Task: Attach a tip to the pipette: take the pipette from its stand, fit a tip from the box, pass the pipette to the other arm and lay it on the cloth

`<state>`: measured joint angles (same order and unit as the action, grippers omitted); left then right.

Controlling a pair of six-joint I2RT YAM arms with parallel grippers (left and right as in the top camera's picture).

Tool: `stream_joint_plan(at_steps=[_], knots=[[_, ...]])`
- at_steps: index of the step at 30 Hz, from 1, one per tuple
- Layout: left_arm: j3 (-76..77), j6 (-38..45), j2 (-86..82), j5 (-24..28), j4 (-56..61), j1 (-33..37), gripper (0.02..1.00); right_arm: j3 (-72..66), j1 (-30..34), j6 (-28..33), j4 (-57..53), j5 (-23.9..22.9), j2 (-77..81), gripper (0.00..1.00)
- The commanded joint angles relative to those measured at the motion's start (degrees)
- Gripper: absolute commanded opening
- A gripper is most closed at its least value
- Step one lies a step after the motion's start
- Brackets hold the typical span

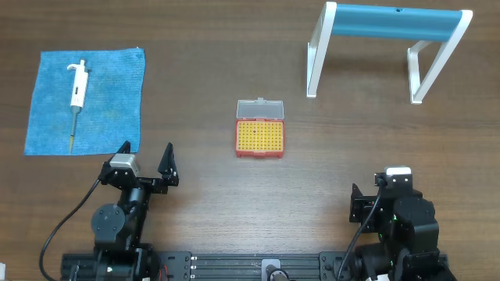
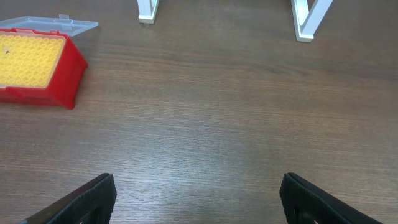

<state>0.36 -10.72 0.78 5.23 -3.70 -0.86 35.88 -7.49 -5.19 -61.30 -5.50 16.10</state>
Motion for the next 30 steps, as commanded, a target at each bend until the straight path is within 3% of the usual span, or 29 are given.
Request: stream_joint_plan(at_steps=[1,13,15,16,19,22,24,27,30], knots=[[0.0,0.7,-0.6,0.8,-0.4,0.2,0.993,0.0,0.2,0.8,0.2,-0.5,-0.4,0.855],[0.0,0.7,-0.6,0.8,-0.4,0.2,0.991,0.0,0.2,0.8,0.2,-0.3,-0.4,0.855],[0.0,0.7,-0.6,0.8,-0.4,0.2,0.991,-2.8,3.1,1.6,12.6,-0.5,-1.4,0.855],[0.0,0.7,-0.6,0.8,-0.4,0.2,0.991,-6.7,5.8,1.7,25.1,0.3,-2.3,0.855],[0.0,0.7,-0.6,0.8,-0.4,0.2,0.989,-21.7,8.8,2.7,56.9,8.9,-6.1,0.855],[0.0,0.7,-0.6,0.8,-0.4,0.2,0.991,-31.9,8.8,2.7,69.9,15.1,-9.7,0.855],[0.0,0.7,-0.6,0.8,-0.4,0.2,0.991,-35.5,8.8,2.7,70.6,16.5,-12.1,0.855],[0.0,0.7,-0.6,0.8,-0.4,0.2,0.989,-35.6,8.8,4.3,63.0,15.9,-14.8,0.855],[0.0,0.7,-0.6,0.8,-0.4,0.2,0.991,-35.6,8.8,6.4,57.4,10.3,-15.9,0.855]])
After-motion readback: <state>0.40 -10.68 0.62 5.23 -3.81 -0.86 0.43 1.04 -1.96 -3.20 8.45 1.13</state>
